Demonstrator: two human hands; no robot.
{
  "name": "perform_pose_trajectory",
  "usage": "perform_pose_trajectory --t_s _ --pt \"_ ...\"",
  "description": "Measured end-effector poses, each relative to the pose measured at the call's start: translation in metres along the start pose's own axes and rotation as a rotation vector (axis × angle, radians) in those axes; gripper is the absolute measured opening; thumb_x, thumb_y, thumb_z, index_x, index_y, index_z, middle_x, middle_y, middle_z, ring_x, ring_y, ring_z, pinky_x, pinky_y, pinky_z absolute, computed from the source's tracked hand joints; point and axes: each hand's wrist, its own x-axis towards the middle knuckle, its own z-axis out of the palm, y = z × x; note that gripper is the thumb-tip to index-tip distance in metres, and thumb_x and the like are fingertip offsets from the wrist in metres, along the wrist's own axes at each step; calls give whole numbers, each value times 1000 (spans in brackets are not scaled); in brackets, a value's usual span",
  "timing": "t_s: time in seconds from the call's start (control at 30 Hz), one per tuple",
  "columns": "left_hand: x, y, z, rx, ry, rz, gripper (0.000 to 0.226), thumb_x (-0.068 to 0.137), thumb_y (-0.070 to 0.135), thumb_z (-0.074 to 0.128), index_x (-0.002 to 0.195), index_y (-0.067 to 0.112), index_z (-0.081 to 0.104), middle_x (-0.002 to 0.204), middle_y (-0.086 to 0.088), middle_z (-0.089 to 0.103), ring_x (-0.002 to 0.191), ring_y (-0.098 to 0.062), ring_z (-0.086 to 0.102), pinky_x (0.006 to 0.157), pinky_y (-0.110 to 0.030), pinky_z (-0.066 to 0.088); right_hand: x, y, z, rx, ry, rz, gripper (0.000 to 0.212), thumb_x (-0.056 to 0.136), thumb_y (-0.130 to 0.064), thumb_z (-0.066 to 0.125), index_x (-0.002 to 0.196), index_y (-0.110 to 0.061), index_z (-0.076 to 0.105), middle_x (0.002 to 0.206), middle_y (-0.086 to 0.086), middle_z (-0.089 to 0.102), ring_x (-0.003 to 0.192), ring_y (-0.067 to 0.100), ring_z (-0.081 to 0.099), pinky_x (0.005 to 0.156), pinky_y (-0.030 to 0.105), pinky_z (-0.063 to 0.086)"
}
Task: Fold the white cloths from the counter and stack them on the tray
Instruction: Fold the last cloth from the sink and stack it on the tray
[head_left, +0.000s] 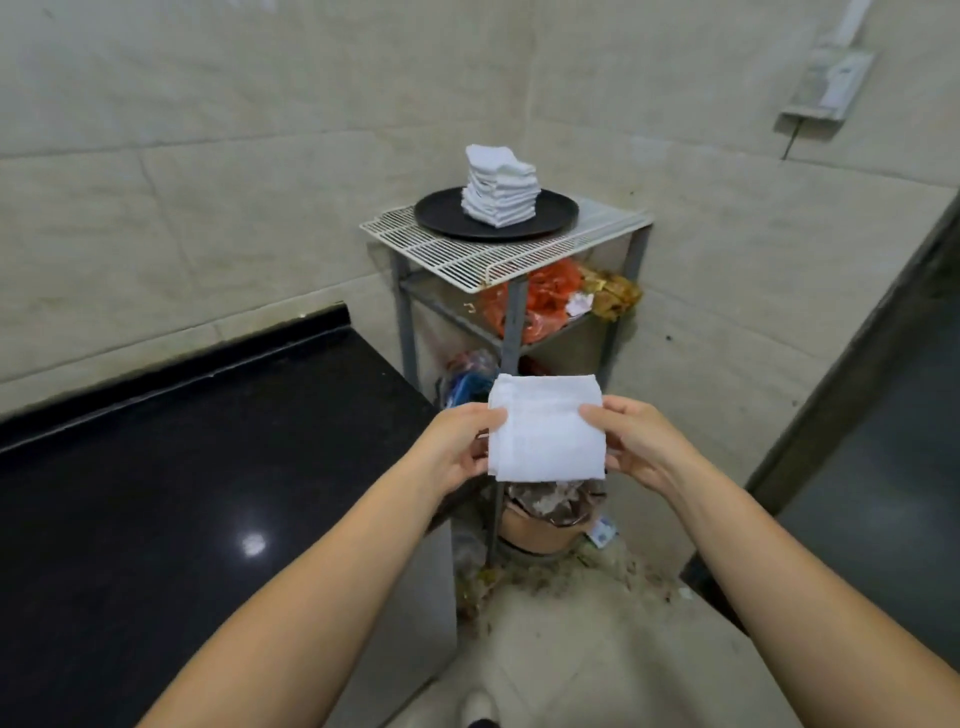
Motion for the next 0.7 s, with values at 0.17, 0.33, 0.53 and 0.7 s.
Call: perform_pose_trajectory --t_s 0.17,0.33,0.53,0.7 --pt "83 60 25 37 0 116 9 92 5 53 87 9 59 87 -9 64 77 -21 60 71 -35 51 94 -47 -13 42 -37 -66 11 93 -8 55 93 -13 65 84 3 68 69 14 64 56 24 56" --pt "161 147 53 109 -12 235 16 90 7 56 75 12 57 78 -6 64 69 -17 60 61 -29 49 194 -124 -25 71 -72 -137 16 91 -9 58 106 -10 65 99 4 70 88 19 66 74 34 57" --pt "235 234 73 132 52 410 4 90 8 57 86 10 58 78 -3 65 62 -11 62 58 -27 53 293 -216 -25 -15 -131 -316 5 92 -9 57 91 -11 61 85 3 65 67 11 63 56 24 53" --pt "305 301 88 106 220 525 17 92 8 54 76 12 50 57 2 54 39 -3 53 53 -25 46 397 -291 -14 -82 -246 -389 11 92 -9 58 83 -15 57 84 3 62 67 10 61 49 19 53"
